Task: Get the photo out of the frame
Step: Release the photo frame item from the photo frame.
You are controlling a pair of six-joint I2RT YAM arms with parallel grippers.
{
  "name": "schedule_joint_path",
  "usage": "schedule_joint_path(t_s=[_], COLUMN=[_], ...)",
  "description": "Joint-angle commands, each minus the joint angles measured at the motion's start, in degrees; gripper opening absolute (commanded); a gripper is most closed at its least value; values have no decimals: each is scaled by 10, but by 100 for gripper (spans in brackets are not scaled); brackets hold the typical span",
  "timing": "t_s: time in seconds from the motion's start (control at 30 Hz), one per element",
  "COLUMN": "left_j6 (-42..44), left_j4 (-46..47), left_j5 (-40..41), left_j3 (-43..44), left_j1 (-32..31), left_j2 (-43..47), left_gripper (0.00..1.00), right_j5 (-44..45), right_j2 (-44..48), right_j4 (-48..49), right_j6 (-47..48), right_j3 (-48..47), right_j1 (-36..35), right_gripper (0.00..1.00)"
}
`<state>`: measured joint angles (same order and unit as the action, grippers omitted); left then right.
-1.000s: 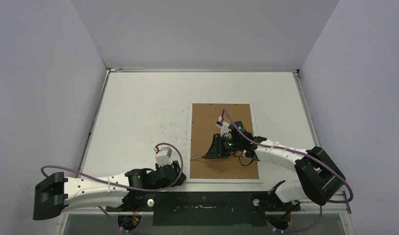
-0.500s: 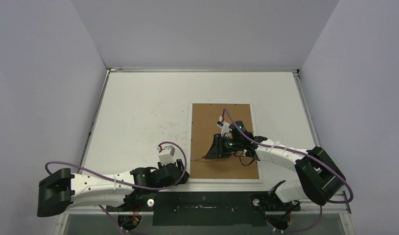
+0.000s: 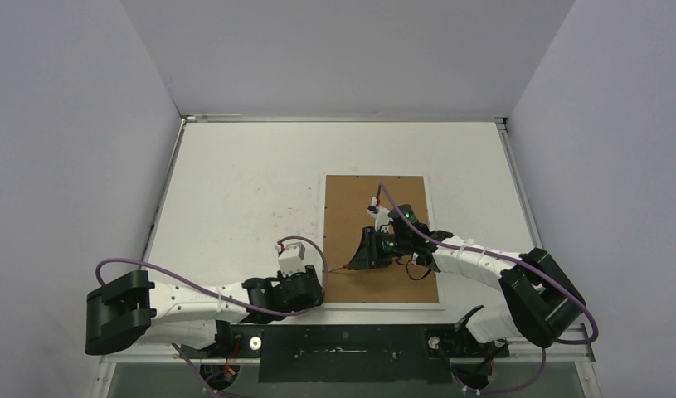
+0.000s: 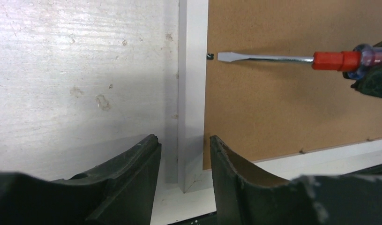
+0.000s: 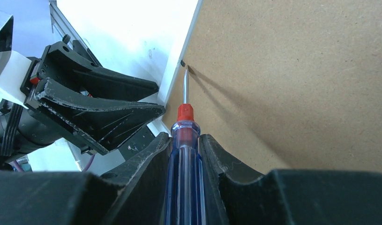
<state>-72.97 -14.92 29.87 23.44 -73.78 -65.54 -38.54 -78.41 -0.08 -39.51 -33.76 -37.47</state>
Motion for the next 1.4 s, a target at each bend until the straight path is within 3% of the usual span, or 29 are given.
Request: schedule_joint_path(t_s=[0.0,0.2,0.47,0.67,1.13,1.37], left_j6=[-41,-54,-55,-32,-28,-26], left_j4=[-60,-55,-21,22,39,46], left_j5=[-15,-30,-43,-52,-64,-66], left_j3=[-13,-11,-53,-82,-83,-95], left_j1=[0,-4,-4,-4,-4,-4], left_j2=[-63,-113,-93,-67,-99,-94], left_gripper=[40,21,11,6,0,0], right_j5=[-4,-4,-1,1,-20,-23], right_j2=[-11,-18,-21,-41,-85,-99], right_j4=[12,9,10,29,113,83], right_j6=[8,7,4,-4,-39,-7], right_j3=[-6,-10,-6,-3,19,-7], right_j1=[2,3,3,11,17,15], right_gripper=[0,0,0,0,0,0])
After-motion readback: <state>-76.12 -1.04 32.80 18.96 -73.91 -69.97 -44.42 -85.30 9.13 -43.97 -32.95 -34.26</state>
